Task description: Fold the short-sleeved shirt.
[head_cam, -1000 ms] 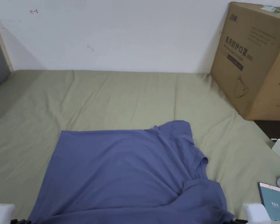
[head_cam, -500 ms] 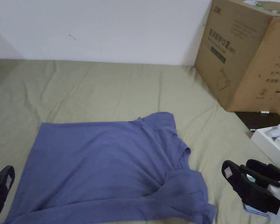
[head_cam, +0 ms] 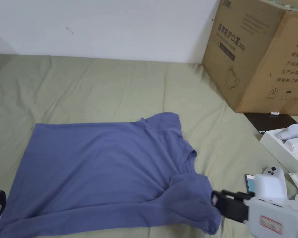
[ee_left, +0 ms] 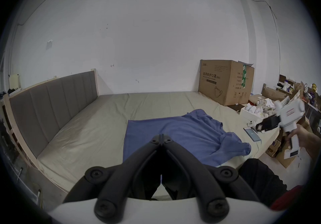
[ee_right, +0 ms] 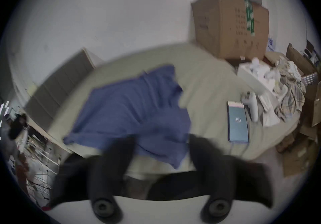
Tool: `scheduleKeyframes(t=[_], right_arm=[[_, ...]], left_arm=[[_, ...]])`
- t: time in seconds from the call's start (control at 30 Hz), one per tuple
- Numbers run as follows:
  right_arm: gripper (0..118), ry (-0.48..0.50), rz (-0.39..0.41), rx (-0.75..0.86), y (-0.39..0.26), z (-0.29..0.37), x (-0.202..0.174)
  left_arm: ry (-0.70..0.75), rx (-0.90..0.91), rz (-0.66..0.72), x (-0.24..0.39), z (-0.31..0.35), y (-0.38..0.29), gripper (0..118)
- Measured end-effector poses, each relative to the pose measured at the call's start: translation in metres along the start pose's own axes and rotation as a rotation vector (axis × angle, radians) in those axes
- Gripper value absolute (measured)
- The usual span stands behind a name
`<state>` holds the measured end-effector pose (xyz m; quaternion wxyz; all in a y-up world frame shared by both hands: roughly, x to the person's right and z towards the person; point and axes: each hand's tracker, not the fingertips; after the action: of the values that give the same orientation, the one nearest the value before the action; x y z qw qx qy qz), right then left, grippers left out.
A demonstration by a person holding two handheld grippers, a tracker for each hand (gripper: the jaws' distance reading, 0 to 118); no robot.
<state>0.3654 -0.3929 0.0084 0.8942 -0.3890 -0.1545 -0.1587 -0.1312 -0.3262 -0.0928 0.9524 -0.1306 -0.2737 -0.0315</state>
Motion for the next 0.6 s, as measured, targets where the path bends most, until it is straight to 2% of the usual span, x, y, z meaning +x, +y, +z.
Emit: scheduleKeyframes(t=[0.03,0.07,0.13,0.27,0.3,0.33,0.43,0.47,0.5,0.53,0.57,0.6], right_arm=[[91,-0.027,0.015,-0.099,-0.003,-0.024,0.004],[92,-0.056,-0.008,-0.105,-0.009,-0.043,0.011],[92,-0.055,-0.042,-0.192,-0.017,-0.079,0.023],[91,-0.012,-0.117,-0.294,-0.029,-0.117,0.031],[85,0.004,-0.097,-0.290,-0.028,-0.119,0.029],[71,0.024,-0.094,-0.293,-0.028,-0.122,0.029],[18,-0.010,-0.087,-0.269,-0.027,-0.129,0.027],[6,0.020,-0.086,-0.245,-0.025,-0.127,0.030],[6,0.066,-0.137,-0.226,-0.024,-0.123,0.031],[6,0.034,-0.128,-0.234,-0.022,-0.119,0.030],[6,0.044,-0.112,-0.220,-0.020,-0.115,0.028],[6,0.044,-0.090,-0.187,-0.019,-0.110,0.026]], left_arm=[[-0.007,-0.008,0.006,0.000,0.001,-0.003,0],[-0.008,-0.012,0.009,0.000,0.003,-0.007,0],[-0.008,-0.023,0.011,0.003,0.004,-0.011,0],[0.007,-0.056,0.007,0.005,0.010,-0.018,0],[0.012,-0.064,0.009,0.005,0.012,-0.021,0],[0.011,-0.073,0.012,0.004,0.014,-0.023,0],[0.024,-0.110,0.022,-0.001,0.007,-0.028,0],[0.030,-0.124,0.029,-0.005,0.006,-0.032,0],[0.032,-0.156,0.051,-0.011,-0.003,-0.033,9],[0.037,-0.208,0.090,-0.019,-0.012,-0.035,35],[0.060,-0.251,0.136,-0.031,-0.019,-0.041,70],[0.071,-0.303,0.172,-0.043,-0.027,-0.047,99]])
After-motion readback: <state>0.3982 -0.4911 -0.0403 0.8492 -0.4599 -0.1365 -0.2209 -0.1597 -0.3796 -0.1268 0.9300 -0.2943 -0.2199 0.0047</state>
